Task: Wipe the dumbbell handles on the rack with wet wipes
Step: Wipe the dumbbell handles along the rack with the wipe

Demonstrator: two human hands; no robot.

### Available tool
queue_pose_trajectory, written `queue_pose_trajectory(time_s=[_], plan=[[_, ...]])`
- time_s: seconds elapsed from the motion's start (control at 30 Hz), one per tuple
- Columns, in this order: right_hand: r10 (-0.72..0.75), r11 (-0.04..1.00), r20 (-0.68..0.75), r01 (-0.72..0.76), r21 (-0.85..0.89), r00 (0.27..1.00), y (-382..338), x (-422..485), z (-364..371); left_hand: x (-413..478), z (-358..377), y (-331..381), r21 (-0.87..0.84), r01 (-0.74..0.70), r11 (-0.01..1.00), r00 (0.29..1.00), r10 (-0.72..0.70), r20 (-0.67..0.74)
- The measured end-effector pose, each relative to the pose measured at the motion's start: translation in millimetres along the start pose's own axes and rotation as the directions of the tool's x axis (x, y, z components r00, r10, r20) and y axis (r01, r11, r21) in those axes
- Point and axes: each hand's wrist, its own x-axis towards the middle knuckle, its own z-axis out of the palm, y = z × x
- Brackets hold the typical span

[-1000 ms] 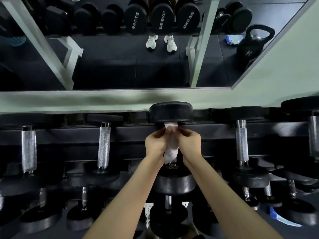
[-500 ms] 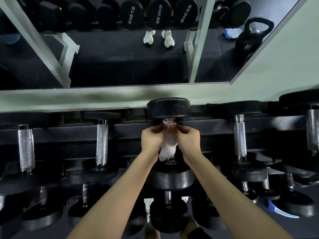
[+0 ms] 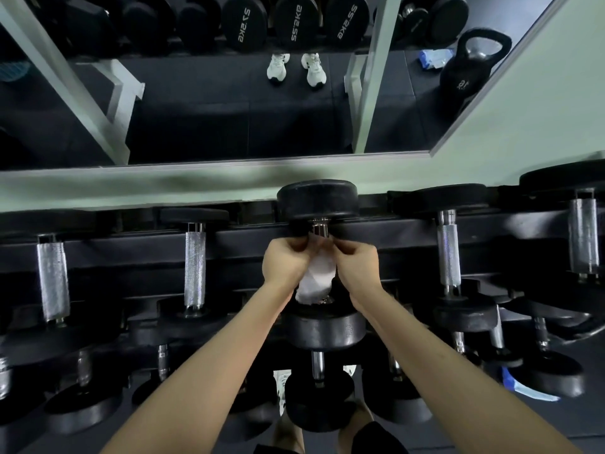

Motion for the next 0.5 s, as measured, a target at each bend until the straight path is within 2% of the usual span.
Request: queue_pose_trajectory(time_s=[0.13,0.2,0.3,0.4,0.5], plan=[[0.029,1.0,0.065,-0.028,-0.004,0.997,14,-16,-7,-15,-6,-16,0.113,-0.006,0.994,0.998,-0.001,0.06],[0.045,0.998,0.053,-0.043,-0.038,0.998,11,-13,-7,-12,-9,-12,0.148,-0.024,0.989,0.996,0.011,0.09],[0.038,0.995,0.045,-0.034,-0.095,0.998,-2,0,-8,-4,-12,-1,0.094,-0.044,0.995,0.991,0.031,0.128],[0.011,0.995,0.107,0.0,-0.097,0.994,-4,2,-11,-4,-11,2,0.014,-0.008,1.0,0.987,0.006,0.16],[-0.008,0.989,0.186,0.036,-0.146,0.983,10,-11,-20,-10,-14,-10,0.121,-0.025,0.992,0.985,0.004,0.175]])
